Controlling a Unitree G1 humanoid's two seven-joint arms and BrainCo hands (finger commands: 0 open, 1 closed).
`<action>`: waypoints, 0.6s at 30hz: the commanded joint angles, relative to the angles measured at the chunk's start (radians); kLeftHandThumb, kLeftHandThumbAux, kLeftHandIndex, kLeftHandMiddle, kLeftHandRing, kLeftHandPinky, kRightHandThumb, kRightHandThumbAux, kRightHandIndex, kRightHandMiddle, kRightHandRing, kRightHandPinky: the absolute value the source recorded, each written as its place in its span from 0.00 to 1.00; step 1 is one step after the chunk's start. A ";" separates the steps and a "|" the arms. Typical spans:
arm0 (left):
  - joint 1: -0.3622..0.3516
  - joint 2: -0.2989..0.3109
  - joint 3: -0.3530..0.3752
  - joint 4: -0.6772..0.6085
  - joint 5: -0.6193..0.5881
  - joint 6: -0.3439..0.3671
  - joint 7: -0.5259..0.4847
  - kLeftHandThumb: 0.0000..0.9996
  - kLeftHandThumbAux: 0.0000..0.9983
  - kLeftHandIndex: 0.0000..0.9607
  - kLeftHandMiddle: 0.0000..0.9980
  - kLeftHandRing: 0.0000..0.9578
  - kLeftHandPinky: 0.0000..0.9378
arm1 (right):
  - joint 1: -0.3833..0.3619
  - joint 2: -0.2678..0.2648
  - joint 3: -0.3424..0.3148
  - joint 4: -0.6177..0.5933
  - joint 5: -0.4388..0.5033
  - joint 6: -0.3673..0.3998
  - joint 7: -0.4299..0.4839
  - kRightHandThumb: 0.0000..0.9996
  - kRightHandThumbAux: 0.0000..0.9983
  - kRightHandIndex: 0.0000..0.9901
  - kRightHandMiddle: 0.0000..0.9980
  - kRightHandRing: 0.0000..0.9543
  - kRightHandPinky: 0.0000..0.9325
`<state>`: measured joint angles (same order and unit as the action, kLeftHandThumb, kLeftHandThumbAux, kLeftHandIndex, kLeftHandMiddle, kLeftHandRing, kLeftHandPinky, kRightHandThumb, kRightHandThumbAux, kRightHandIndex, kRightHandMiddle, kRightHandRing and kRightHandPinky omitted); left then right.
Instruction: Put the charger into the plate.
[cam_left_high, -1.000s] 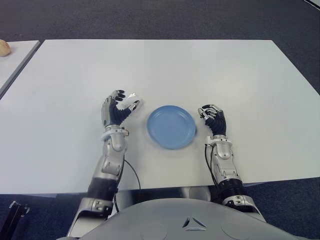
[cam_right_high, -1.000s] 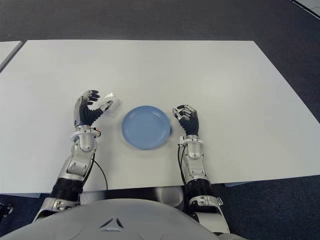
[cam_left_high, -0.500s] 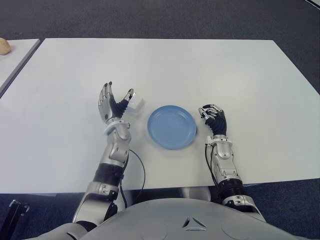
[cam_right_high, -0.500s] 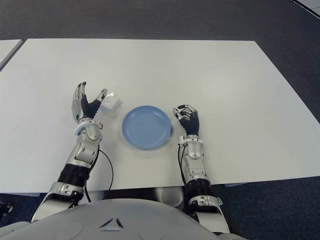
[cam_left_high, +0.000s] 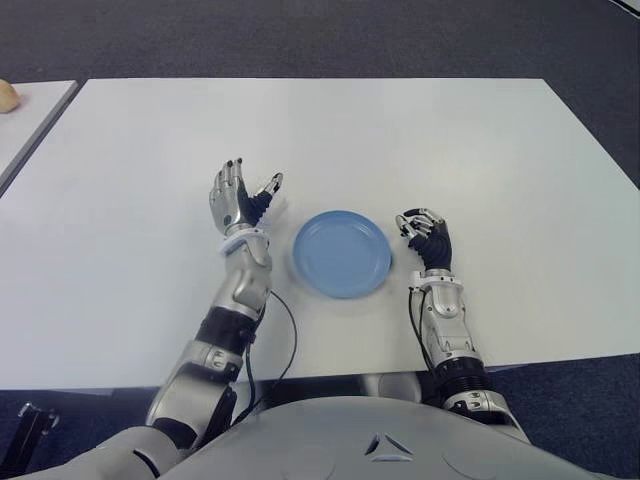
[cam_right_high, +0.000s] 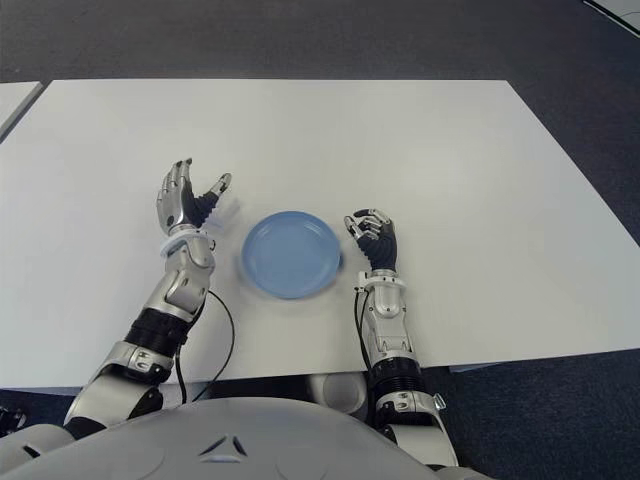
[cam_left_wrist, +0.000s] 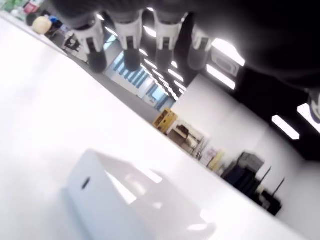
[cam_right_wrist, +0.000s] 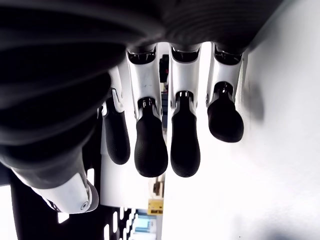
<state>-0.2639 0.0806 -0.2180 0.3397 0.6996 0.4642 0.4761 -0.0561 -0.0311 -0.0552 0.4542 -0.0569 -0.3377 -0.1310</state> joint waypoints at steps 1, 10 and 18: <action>-0.030 0.035 -0.045 0.046 0.031 0.060 -0.081 0.47 0.19 0.00 0.00 0.00 0.00 | 0.030 0.008 0.004 0.035 -0.002 0.041 0.004 0.70 0.73 0.44 0.76 0.78 0.80; -0.065 0.078 -0.115 0.065 0.045 0.150 -0.214 0.46 0.18 0.00 0.00 0.00 0.00 | 0.033 0.010 0.003 0.026 -0.001 0.047 0.002 0.70 0.73 0.44 0.76 0.77 0.79; -0.104 0.095 -0.170 0.135 0.056 0.179 -0.264 0.47 0.19 0.00 0.00 0.00 0.00 | 0.036 0.015 0.001 0.018 0.005 0.038 0.003 0.70 0.73 0.44 0.75 0.77 0.78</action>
<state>-0.3530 0.1660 -0.3627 0.4374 0.7366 0.6289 0.2431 -0.0510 -0.0256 -0.0560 0.4454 -0.0538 -0.3363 -0.1308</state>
